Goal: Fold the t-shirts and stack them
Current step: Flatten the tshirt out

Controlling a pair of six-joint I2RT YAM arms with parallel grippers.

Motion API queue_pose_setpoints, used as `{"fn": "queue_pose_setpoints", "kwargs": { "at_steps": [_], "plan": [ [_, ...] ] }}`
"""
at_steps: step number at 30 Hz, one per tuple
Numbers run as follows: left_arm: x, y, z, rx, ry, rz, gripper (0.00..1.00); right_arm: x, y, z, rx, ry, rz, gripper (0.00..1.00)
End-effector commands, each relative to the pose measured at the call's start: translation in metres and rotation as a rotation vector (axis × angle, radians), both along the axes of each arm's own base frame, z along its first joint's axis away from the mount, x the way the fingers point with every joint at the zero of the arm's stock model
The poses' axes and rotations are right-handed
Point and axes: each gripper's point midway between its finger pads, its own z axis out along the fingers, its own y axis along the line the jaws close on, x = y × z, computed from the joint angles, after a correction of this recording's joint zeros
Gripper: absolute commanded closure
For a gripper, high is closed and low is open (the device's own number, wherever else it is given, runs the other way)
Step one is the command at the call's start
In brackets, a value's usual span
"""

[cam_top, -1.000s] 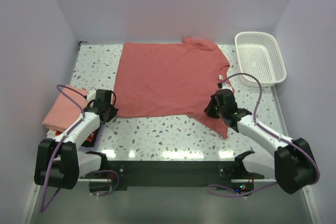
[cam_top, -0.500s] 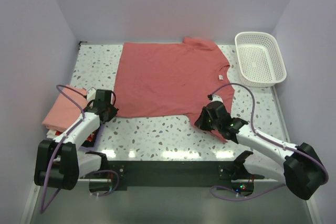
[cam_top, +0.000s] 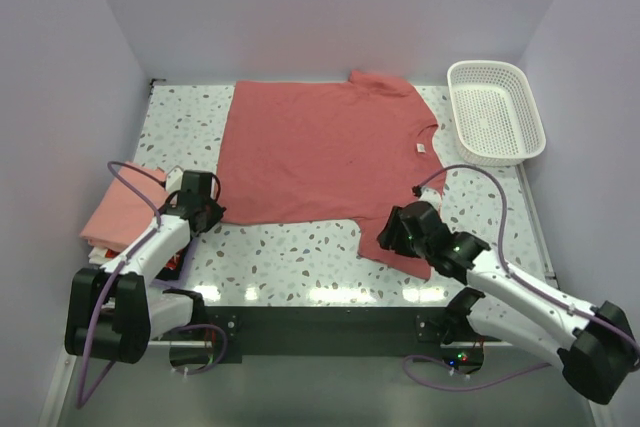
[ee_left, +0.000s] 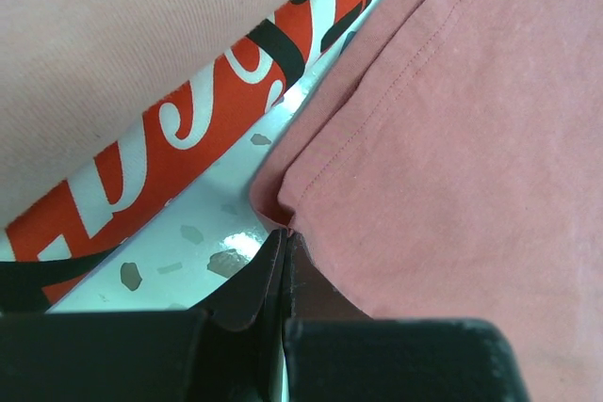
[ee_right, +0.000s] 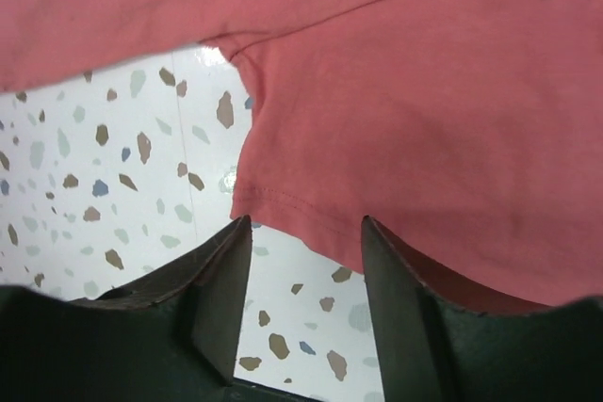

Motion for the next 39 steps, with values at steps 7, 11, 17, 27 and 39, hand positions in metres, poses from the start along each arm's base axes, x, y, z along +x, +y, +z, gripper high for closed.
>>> {"fn": "queue_pose_setpoints", "kwargs": {
  "at_steps": [7,11,17,27,39],
  "plan": [
    [0.007,-0.001,0.007,0.007,-0.055,-0.026,1.0,0.006,-0.092,0.045,-0.184,-0.065,-0.288,0.37],
    [0.004,0.001,0.007,0.008,-0.057,-0.024,1.0,0.013,-0.107,0.037,-0.177,0.011,-0.303,0.37],
    [0.001,0.006,0.012,0.016,-0.064,-0.016,1.0,0.026,-0.126,0.016,-0.133,0.105,-0.369,0.37],
    [-0.003,0.006,0.012,0.003,-0.069,-0.017,1.0,-0.004,-0.119,-0.027,-0.021,0.253,-0.406,0.53],
    [-0.006,0.005,0.008,-0.009,-0.06,-0.012,1.0,-0.041,-0.124,-0.037,-0.037,0.406,-0.509,0.48]
  ]
}}
